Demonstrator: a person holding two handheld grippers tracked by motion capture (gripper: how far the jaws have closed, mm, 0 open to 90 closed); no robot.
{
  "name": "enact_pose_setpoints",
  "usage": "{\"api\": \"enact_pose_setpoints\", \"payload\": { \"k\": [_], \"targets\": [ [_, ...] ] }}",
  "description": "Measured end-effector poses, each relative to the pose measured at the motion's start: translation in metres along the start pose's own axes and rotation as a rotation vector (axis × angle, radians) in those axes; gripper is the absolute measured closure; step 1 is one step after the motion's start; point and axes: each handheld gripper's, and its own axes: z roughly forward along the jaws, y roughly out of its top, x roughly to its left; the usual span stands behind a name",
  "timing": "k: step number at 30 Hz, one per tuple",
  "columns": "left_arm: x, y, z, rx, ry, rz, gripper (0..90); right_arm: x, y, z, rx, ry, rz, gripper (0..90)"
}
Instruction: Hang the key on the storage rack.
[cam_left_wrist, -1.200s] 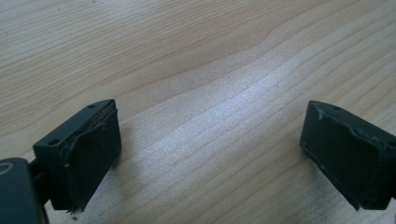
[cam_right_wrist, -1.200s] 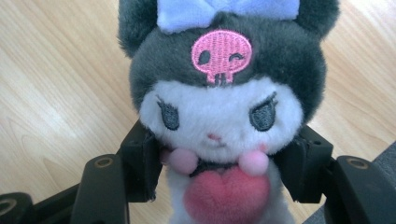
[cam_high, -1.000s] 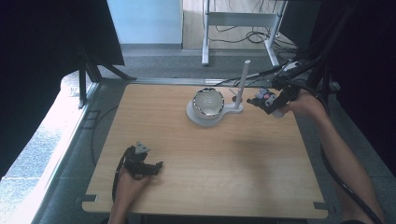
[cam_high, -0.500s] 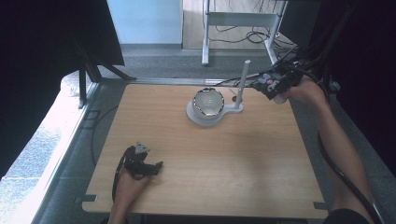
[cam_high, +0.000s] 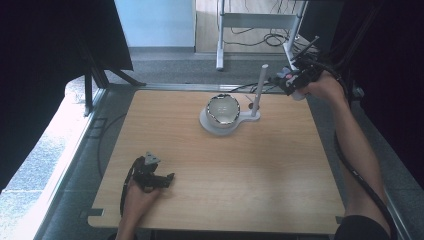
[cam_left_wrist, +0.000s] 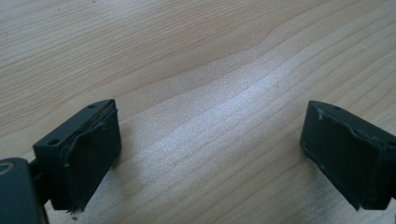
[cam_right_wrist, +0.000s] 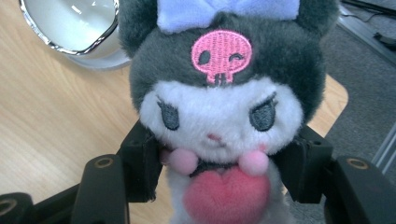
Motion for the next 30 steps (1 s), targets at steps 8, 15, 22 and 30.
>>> {"api": "enact_pose_setpoints", "payload": {
  "k": [8, 15, 22, 30],
  "targets": [
    [0.000, 0.000, 0.000, 0.000, 0.000, 0.000, 5.1, 0.001, 0.011, 0.000, -0.018, -0.010, -0.004, 39.2],
    [0.000, 0.000, 0.000, 0.000, 0.000, 0.000, 5.1, 0.016, 0.013, 0.005, -0.015, 0.020, -0.043, 39.2],
    [0.000, 0.000, 0.000, 0.000, 0.000, 0.000, 5.1, 0.030, 0.006, 0.018, 0.006, 0.057, -0.075, 38.9],
    [0.000, 0.000, 0.000, -0.003, 0.002, -0.001, 5.1, 0.031, -0.008, 0.045, 0.044, 0.075, -0.072, 38.3]
  ]
}}
